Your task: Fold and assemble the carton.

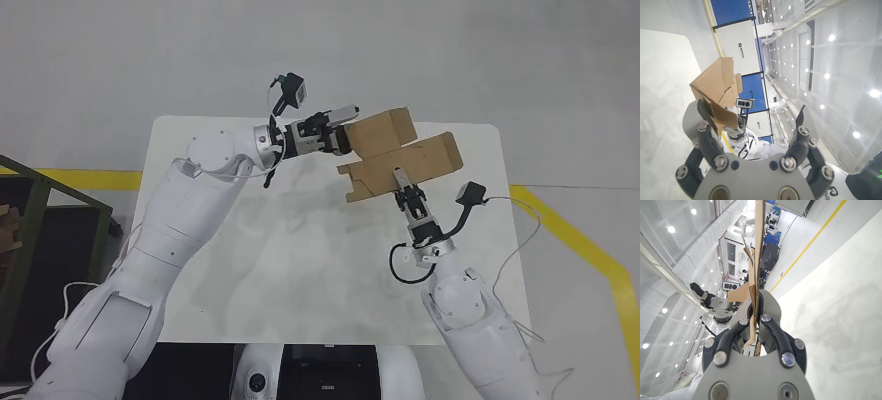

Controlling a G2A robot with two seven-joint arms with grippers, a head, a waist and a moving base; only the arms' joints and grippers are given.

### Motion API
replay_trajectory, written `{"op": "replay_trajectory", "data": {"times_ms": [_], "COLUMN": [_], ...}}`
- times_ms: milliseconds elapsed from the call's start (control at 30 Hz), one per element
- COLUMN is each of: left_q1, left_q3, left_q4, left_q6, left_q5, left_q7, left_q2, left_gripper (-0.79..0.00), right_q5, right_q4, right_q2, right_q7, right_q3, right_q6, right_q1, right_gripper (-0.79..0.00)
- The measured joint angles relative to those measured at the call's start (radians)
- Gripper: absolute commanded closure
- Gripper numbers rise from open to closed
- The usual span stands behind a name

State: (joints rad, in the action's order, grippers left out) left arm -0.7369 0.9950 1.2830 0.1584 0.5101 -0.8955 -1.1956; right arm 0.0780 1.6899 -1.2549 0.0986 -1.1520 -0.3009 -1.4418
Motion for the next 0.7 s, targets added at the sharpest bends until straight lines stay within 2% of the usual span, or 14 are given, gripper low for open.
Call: {"op": "replay_trajectory", "data": {"times_ms": [700], "left_q1": [-0.075], "left_q3": [0.068], "left_q4": [0.114], "left_q6": [-0.029], "left_q5": [-0.081], "left_q7": [0.034], "left_q2": [0.015], "left_gripper": [-0.785], "right_q5": [0.01], "right_q4": [-0.009], "right_q2": [-0.017], "right_q7": [0.005], "right_q3": [-0.016], "right_q6": [-0.004], "right_q1": [-0.004], "right_gripper": [0.0]}}
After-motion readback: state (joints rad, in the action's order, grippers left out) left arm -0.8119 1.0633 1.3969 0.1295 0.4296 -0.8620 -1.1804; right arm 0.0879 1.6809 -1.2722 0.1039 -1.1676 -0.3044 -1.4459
